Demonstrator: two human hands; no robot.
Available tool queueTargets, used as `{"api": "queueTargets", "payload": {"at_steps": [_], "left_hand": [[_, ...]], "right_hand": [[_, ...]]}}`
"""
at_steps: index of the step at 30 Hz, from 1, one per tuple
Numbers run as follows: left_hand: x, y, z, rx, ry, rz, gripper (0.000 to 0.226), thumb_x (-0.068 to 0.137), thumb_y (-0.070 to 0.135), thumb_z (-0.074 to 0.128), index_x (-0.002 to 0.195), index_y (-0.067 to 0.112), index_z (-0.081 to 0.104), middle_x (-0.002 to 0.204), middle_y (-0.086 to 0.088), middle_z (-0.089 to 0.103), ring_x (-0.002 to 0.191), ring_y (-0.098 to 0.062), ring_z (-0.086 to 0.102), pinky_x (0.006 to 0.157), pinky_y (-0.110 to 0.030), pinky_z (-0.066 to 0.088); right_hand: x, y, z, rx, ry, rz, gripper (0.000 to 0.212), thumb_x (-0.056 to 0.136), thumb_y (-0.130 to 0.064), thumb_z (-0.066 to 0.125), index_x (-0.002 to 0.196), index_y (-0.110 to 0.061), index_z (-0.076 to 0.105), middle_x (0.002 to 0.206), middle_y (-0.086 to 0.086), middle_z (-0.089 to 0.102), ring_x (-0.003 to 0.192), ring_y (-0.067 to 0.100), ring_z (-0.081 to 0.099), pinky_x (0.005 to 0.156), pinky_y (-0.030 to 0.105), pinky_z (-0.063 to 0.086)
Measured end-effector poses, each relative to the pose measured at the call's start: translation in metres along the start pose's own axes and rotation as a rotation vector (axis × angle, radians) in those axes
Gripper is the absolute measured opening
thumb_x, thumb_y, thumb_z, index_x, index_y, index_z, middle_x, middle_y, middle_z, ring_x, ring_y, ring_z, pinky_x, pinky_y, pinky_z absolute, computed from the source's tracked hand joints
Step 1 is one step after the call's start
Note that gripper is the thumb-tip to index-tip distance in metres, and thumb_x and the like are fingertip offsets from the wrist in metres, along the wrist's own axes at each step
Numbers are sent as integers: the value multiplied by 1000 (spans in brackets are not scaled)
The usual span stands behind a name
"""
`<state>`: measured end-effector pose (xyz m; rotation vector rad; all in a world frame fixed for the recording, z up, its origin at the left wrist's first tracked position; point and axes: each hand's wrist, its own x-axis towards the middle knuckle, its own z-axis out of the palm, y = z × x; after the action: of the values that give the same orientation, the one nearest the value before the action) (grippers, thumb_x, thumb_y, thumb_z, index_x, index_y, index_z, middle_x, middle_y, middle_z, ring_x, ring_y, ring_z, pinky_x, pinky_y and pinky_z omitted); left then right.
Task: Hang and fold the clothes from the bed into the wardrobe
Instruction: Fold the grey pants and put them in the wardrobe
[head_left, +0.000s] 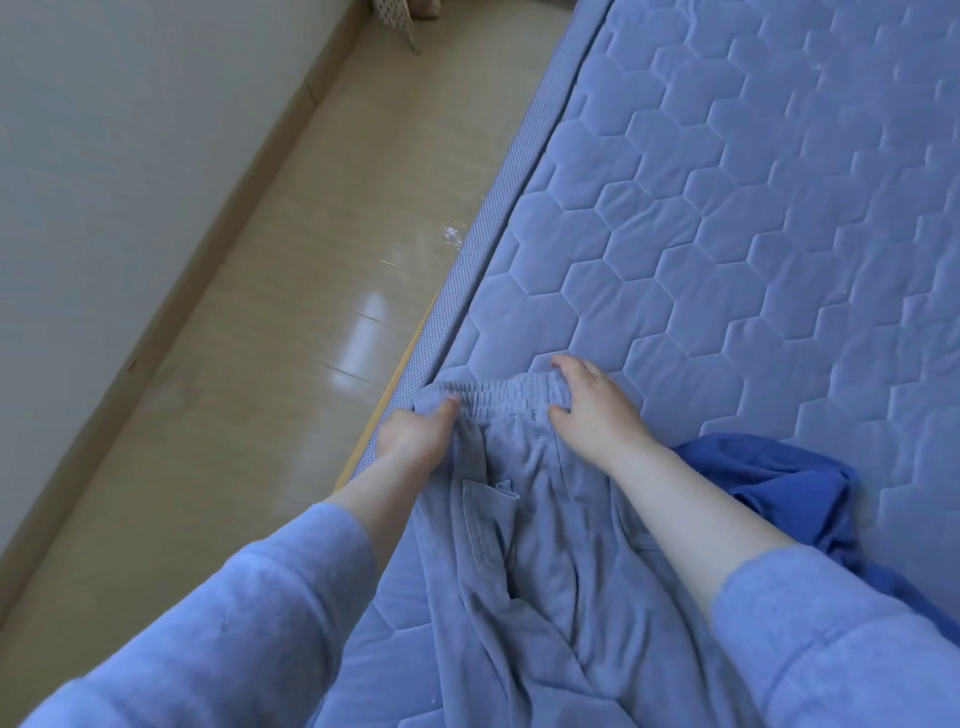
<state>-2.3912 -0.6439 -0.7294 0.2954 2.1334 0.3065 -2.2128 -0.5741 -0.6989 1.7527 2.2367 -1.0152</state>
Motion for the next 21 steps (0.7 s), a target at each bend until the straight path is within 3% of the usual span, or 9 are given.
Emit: {"api": "queueTargets", "payload": {"at_steps": [4, 7, 10, 14, 18, 21], "left_hand": [[-2, -6, 1, 124, 64, 61, 33, 88, 39, 59, 76, 10, 47, 67, -2, 49, 54, -18, 47, 46, -25, 30], [-8, -13, -3, 38, 75, 146, 29, 88, 24, 60, 67, 15, 41, 64, -1, 48, 54, -16, 45, 46, -25, 28], [-27, -20, -18, -89, 45, 200, 27, 86, 21, 62, 69, 9, 45, 64, -2, 47, 55, -16, 42, 52, -25, 31], [-69, -26, -44, -281, -48, 211, 38, 86, 27, 66, 101, -7, 61, 85, -18, 63, 74, -20, 55, 66, -37, 46], [-126, -11, -75, -346, -143, 274, 36, 85, 40, 69, 93, 6, 70, 90, -12, 74, 84, -24, 70, 73, -35, 54], [-177, 10, -102, -323, -235, 369, 37, 82, 46, 71, 94, 10, 71, 94, -9, 75, 94, -24, 71, 85, -40, 57]], "right_hand": [[-1, 5, 2, -94, 10, 15, 42, 89, -21, 58, 130, -12, 54, 128, 11, 52, 125, 32, 40, 99, 33, 35], [-13, 7, -1, -96, 32, -42, 21, 84, -24, 63, 103, -14, 68, 99, -1, 55, 114, 27, 46, 84, 29, 40], [-32, 7, -10, -27, 75, -124, 7, 83, -23, 67, 85, -16, 65, 83, -9, 48, 104, 23, 48, 75, 26, 34], [-72, 3, -29, 62, 148, -225, 9, 85, -20, 67, 86, -18, 58, 85, -13, 50, 105, 16, 48, 76, 27, 35], [-120, -8, -56, 97, 233, -228, 8, 89, -23, 66, 91, -17, 61, 91, -12, 53, 97, 10, 47, 72, 24, 31], [-157, -22, -85, 130, 279, -183, 9, 90, -29, 64, 93, -21, 61, 90, -11, 51, 86, 6, 42, 68, 26, 30]]}}
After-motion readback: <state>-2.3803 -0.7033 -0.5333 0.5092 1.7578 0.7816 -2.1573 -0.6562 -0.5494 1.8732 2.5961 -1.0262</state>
